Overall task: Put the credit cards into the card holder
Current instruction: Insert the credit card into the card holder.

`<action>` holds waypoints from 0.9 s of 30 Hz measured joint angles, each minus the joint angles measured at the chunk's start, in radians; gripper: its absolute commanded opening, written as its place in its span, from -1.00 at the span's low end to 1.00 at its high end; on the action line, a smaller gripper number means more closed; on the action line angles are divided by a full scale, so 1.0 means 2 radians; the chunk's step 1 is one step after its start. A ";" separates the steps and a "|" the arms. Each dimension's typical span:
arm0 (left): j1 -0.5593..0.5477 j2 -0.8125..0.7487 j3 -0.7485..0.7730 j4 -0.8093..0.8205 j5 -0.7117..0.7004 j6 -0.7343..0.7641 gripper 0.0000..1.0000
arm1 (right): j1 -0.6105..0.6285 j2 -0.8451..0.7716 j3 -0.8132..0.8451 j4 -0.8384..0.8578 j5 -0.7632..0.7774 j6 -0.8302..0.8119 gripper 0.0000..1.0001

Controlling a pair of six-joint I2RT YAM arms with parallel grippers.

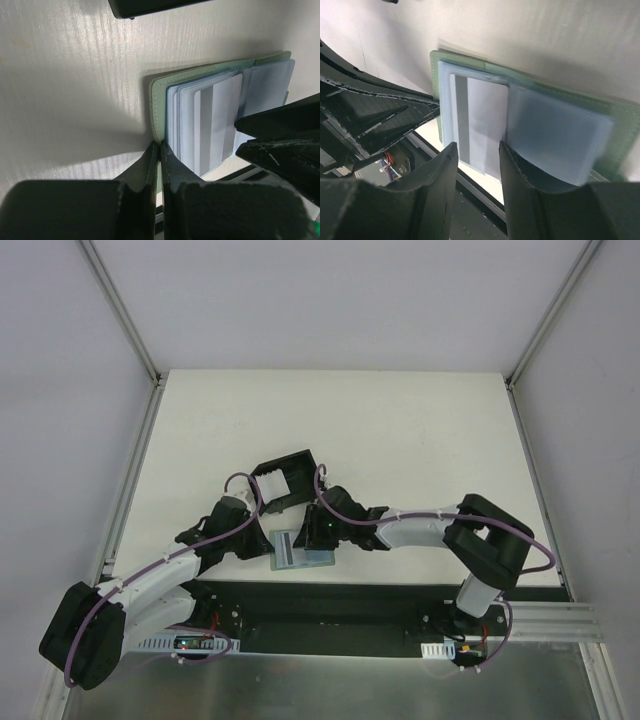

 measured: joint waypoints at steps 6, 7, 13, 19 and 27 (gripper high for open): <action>0.000 0.000 0.000 0.000 0.000 0.000 -1.00 | 0.009 0.027 0.034 -0.002 -0.021 -0.008 -0.24; 0.000 0.000 0.000 0.000 0.000 0.000 -1.00 | 0.009 0.030 0.038 -0.002 -0.024 -0.009 -0.27; 0.000 -0.005 -0.002 0.000 0.000 0.000 -1.00 | 0.010 0.027 0.046 -0.020 -0.018 -0.020 -0.12; 0.000 -0.007 -0.003 0.000 0.000 -0.001 -1.00 | 0.010 -0.004 0.045 -0.076 0.021 -0.036 -0.07; 0.000 -0.012 -0.005 -0.002 0.000 -0.001 -1.00 | 0.014 0.001 0.045 -0.093 0.025 -0.035 -0.05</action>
